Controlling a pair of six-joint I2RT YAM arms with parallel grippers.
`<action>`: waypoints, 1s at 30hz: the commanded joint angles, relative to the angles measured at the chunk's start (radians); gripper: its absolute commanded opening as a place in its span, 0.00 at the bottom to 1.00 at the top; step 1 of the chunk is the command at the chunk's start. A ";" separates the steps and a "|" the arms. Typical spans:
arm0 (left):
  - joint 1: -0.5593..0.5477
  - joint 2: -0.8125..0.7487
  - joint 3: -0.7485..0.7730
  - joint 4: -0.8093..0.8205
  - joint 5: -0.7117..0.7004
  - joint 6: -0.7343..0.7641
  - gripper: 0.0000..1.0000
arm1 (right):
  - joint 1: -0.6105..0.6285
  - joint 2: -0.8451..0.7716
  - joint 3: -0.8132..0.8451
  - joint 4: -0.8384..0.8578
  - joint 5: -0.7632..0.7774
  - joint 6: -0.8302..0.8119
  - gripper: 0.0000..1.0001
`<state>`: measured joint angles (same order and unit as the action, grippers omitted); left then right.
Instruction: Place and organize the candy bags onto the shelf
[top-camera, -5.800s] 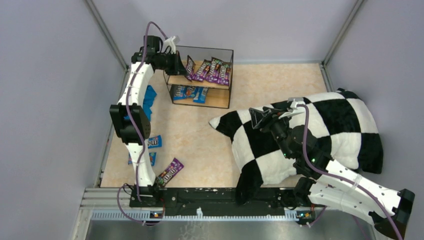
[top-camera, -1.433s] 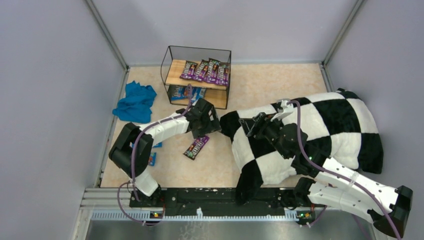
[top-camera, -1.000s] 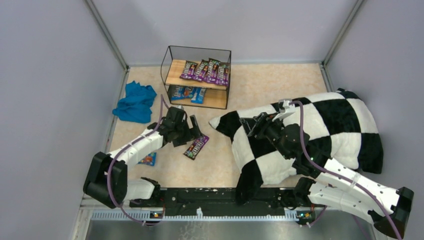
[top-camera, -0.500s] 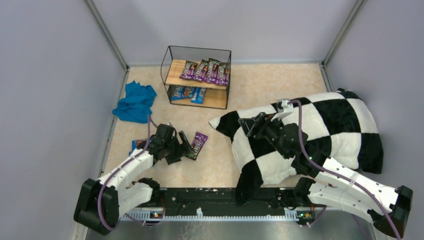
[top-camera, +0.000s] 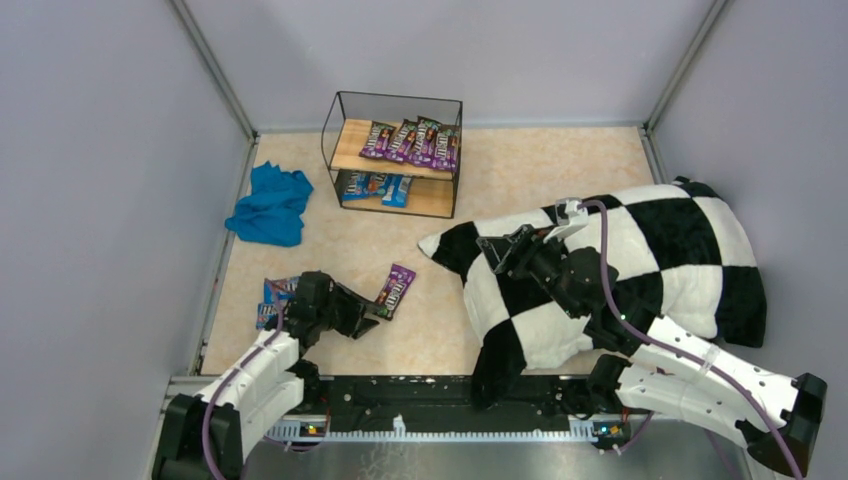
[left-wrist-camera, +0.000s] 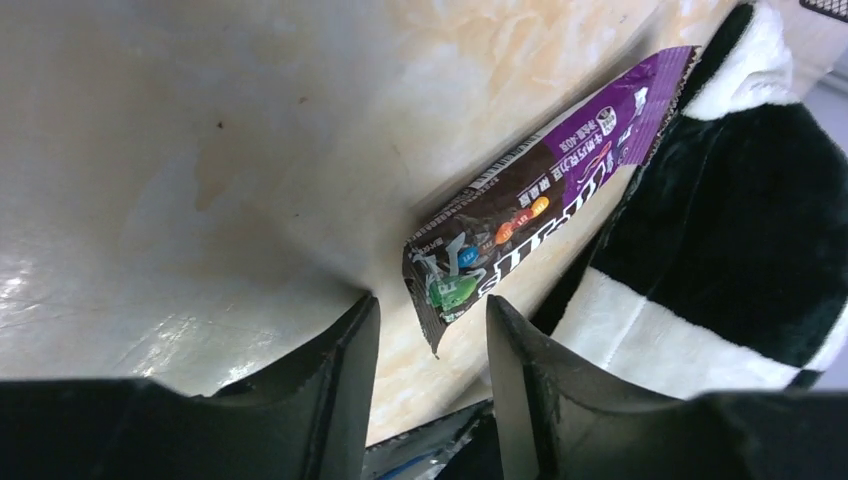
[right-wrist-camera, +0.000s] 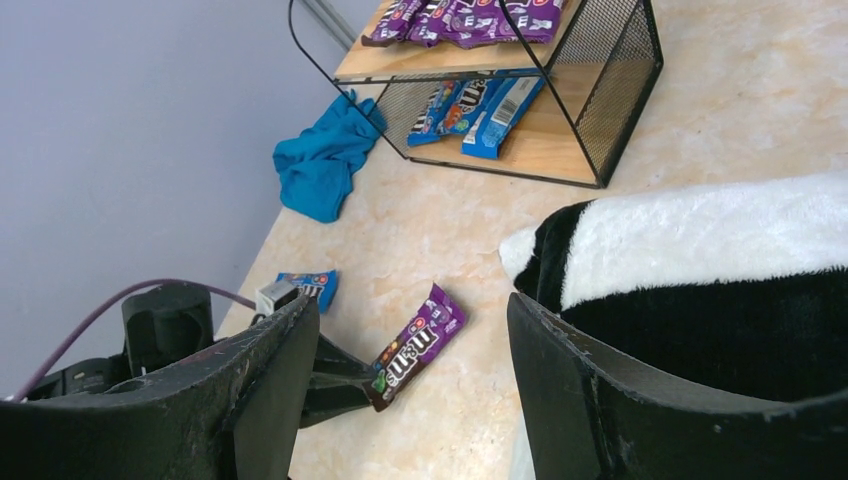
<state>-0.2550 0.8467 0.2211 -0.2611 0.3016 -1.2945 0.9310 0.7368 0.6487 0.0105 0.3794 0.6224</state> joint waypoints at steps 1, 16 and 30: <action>0.005 -0.018 -0.078 0.116 0.065 -0.193 0.48 | -0.006 -0.033 -0.002 0.021 0.008 0.004 0.69; 0.014 -0.049 -0.210 0.349 0.057 -0.311 0.19 | -0.006 -0.022 -0.004 0.033 0.007 0.007 0.69; 0.031 -0.218 0.151 -0.091 0.044 -0.118 0.00 | -0.006 -0.039 -0.015 0.027 0.030 0.001 0.69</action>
<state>-0.2314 0.6964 0.2253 -0.1787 0.3668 -1.4811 0.9310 0.7048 0.6449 0.0109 0.3958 0.6250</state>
